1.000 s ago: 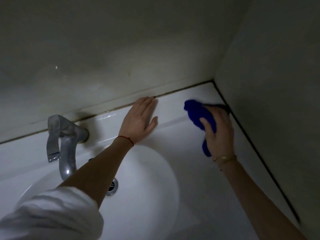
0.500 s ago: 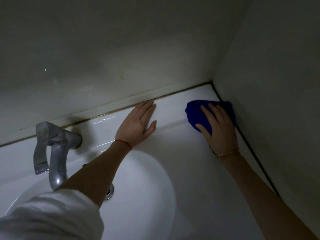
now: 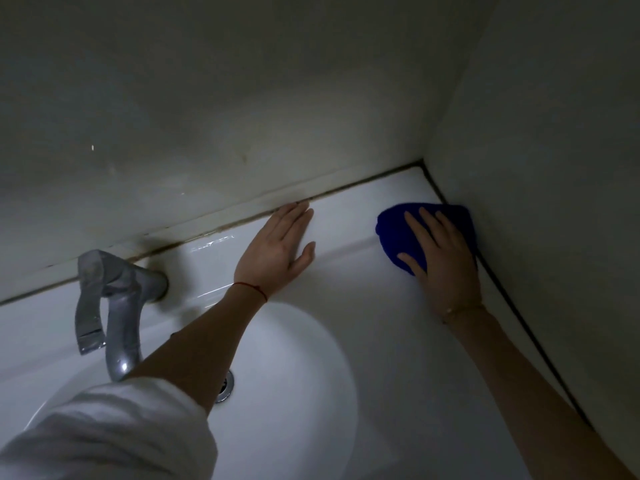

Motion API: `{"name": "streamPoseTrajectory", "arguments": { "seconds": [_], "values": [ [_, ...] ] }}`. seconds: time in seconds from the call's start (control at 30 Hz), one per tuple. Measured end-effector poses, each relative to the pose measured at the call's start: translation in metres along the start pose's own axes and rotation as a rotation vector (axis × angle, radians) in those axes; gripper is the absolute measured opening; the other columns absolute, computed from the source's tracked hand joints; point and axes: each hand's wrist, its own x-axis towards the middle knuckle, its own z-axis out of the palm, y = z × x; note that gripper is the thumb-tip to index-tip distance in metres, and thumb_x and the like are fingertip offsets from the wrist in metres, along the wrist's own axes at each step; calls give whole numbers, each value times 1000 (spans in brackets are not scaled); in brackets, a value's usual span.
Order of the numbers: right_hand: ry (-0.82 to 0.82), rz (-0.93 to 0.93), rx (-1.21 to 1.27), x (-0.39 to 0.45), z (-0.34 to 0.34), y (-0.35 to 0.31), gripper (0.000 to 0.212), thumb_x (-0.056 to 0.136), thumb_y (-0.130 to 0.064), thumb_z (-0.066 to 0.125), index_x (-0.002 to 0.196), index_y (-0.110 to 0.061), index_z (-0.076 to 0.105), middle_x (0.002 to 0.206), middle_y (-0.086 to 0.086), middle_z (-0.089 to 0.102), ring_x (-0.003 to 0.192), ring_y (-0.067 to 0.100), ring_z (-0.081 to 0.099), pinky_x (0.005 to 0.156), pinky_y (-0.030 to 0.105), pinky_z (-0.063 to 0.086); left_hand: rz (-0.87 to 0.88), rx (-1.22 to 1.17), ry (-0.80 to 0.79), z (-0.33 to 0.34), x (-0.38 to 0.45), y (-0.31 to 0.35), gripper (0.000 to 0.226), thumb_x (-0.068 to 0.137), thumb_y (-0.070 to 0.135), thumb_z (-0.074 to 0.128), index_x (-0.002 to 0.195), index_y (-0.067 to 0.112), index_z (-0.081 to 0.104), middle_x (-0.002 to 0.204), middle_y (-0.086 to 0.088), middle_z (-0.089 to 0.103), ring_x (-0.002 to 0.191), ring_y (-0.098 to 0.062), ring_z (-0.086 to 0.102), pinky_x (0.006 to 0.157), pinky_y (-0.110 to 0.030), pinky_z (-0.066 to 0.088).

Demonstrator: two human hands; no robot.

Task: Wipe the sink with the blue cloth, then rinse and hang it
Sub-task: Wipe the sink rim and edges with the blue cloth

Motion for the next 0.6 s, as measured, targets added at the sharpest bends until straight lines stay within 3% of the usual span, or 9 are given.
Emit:
{"name": "streamPoseTrajectory", "arguments": {
  "seconds": [0.17, 0.43, 0.6],
  "values": [
    [-83, 16, 70, 45, 3, -5, 60, 96, -33, 54, 149, -16, 32, 155, 10, 30, 142, 31, 25, 117, 42, 19, 5, -3, -7, 0, 0, -1, 51, 96, 27, 56, 139, 0, 51, 145, -15, 50, 137, -31, 43, 118, -36, 29],
    [5, 33, -31, -39, -5, 7, 66, 89, -26, 65, 147, -10, 36, 152, 11, 36, 140, 32, 31, 115, 43, 24, 3, 5, -15, 1, -2, -3, 51, 98, 28, 54, 141, 1, 49, 147, -15, 48, 138, -29, 41, 119, -35, 27],
    [-25, 10, -3, 7, 0, 2, 63, 92, -24, 62, 146, -9, 36, 152, 13, 35, 140, 35, 31, 115, 44, 22, 3, 15, -14, 2, -2, -3, 51, 98, 29, 53, 141, 1, 49, 147, -14, 47, 139, -29, 40, 120, -33, 25]
  ]
}}
